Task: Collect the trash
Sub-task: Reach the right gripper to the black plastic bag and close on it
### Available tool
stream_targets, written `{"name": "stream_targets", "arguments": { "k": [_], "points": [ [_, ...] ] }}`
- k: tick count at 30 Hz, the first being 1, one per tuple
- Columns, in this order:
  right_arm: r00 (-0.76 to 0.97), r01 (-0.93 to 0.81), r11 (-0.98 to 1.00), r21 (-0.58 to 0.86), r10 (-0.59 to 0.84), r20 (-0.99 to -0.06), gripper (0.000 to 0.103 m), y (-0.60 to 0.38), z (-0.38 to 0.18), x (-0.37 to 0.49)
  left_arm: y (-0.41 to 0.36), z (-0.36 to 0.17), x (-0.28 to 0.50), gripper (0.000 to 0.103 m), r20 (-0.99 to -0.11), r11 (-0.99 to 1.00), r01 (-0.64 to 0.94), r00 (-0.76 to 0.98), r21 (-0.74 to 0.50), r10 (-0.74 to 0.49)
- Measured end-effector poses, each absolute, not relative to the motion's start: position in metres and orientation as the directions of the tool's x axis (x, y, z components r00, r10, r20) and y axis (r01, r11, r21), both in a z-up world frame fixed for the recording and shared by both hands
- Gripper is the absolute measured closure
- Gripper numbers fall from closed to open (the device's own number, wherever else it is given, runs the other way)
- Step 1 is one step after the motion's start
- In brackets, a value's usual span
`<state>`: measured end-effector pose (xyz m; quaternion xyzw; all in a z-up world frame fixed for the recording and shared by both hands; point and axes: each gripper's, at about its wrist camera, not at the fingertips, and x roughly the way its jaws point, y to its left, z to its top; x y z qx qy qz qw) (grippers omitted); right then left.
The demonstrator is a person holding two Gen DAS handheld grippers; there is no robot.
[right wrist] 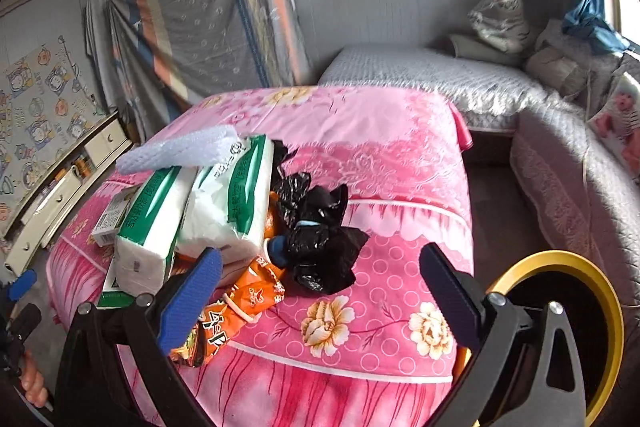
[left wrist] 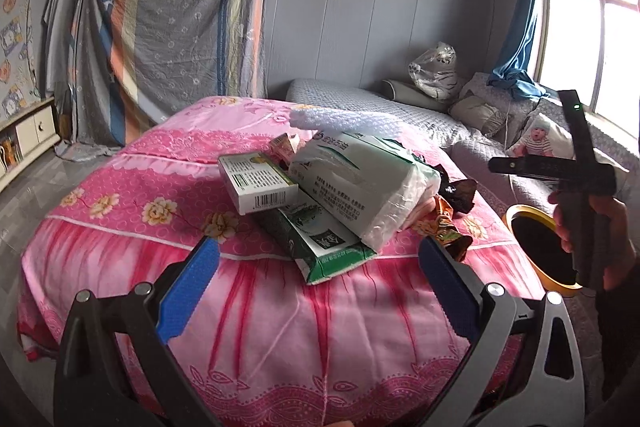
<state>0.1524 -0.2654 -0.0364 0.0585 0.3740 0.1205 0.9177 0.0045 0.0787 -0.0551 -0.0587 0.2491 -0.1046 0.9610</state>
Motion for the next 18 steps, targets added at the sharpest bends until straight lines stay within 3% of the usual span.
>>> {"name": "stream_targets", "arguments": {
  "k": [4, 12, 15, 18],
  "points": [
    [0.583, -0.230, 0.920, 0.317, 0.391, -0.713, 0.007, -0.269, -0.050, 0.181, 0.085, -0.063, 0.005, 0.008, -0.489, 0.959, 0.172, 0.831, -0.224, -0.263],
    [0.488, -0.165, 0.879, 0.448, 0.467, -0.737, 0.014, -0.274, -0.082, 0.222, 0.095, -0.071, 0.003, 0.008, -0.469, 0.934, 0.172, 0.827, -0.313, -0.310],
    [0.458, -0.150, 0.879, 0.452, 0.467, -0.756, 0.026, -0.271, -0.092, 0.228, 0.098, -0.074, 0.008, 0.008, -0.486, 0.926, 0.163, 0.813, -0.339, -0.321],
    [0.441, -0.136, 0.877, 0.460, 0.470, -0.765, 0.045, -0.269, -0.100, 0.233, 0.098, -0.068, 0.010, 0.008, -0.500, 0.957, 0.116, 0.832, -0.267, -0.241]
  ]
}}
